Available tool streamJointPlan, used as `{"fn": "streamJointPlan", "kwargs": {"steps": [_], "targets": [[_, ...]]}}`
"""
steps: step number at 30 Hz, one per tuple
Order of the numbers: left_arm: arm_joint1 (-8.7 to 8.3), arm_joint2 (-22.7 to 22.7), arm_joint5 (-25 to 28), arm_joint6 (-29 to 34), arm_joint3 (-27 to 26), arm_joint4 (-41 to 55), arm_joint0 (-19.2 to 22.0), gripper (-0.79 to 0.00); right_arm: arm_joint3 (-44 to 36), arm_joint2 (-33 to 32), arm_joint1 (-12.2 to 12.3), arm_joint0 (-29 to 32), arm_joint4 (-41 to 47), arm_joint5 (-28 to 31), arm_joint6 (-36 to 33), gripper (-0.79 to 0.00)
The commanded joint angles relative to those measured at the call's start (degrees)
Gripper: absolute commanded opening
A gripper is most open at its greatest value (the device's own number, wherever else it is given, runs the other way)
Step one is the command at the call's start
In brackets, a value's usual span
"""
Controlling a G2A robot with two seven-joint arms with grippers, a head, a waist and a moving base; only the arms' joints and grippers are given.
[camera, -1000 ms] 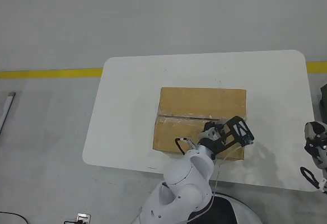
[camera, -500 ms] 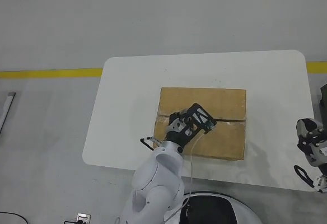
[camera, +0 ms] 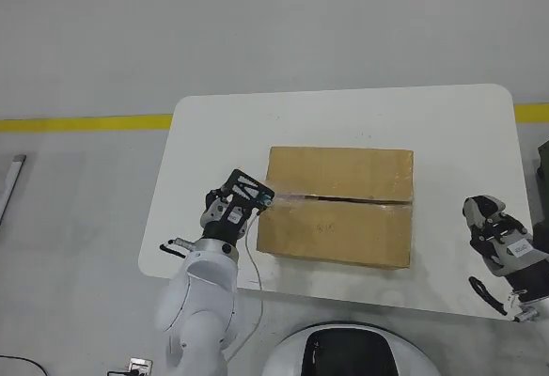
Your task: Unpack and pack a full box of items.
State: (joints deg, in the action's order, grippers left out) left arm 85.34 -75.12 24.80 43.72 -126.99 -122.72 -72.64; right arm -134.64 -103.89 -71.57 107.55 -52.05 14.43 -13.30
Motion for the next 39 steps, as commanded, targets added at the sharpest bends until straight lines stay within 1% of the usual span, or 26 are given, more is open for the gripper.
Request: {"fn": "streamJointPlan", "kwargs": {"steps": [1, 6, 12, 17, 21, 26, 31, 39], "targets": [[-0.22, -2.28, 0.16, -0.49, -0.32, -0.24, -0.23, -0.785, 0.00, 1.91, 0.07, -0.54, -0.77, 1.04, -0.89, -0.785], [-0.70, -6.36, 1.23, -2.06, -0.47, -0.60, 0.73, -0.785, 0.00, 5.77, 0.17, -0.98, -3.75, 1.74, -2.38, -0.785], [-0.95, -7.16, 2.40, -2.62, 0.63, -0.11, 2.45, -0.785, 0.30, 7.36, 0.20, -0.70, -5.38, 1.01, -2.23, -0.785], [-1.32, -9.30, 2.96, -3.12, 1.30, -0.79, 2.77, -0.785, 0.54, 7.60, 0.24, -1.09, -4.93, 0.46, -2.00, -0.785], [-1.63, -11.43, 3.56, -3.55, 1.19, -0.75, 3.14, -0.785, 1.06, 8.92, 0.27, -2.04, -4.35, 0.55, -2.33, -0.785], [-1.95, -12.93, 4.08, -3.94, 1.62, -0.57, 3.63, -0.785, 3.25, 11.07, 0.43, -4.22, -5.02, 1.61, -4.51, -0.785], [-2.37, -14.90, 4.42, -4.80, 3.09, -1.40, 5.58, -0.785, 4.87, 12.66, 0.56, -5.93, -6.31, 1.52, -5.99, -0.785], [-3.00, -17.33, 4.83, -5.97, 6.60, -1.77, 8.84, -0.785, 5.34, 13.26, 0.72, -6.36, -6.97, 0.67, -6.86, -0.785]]}}
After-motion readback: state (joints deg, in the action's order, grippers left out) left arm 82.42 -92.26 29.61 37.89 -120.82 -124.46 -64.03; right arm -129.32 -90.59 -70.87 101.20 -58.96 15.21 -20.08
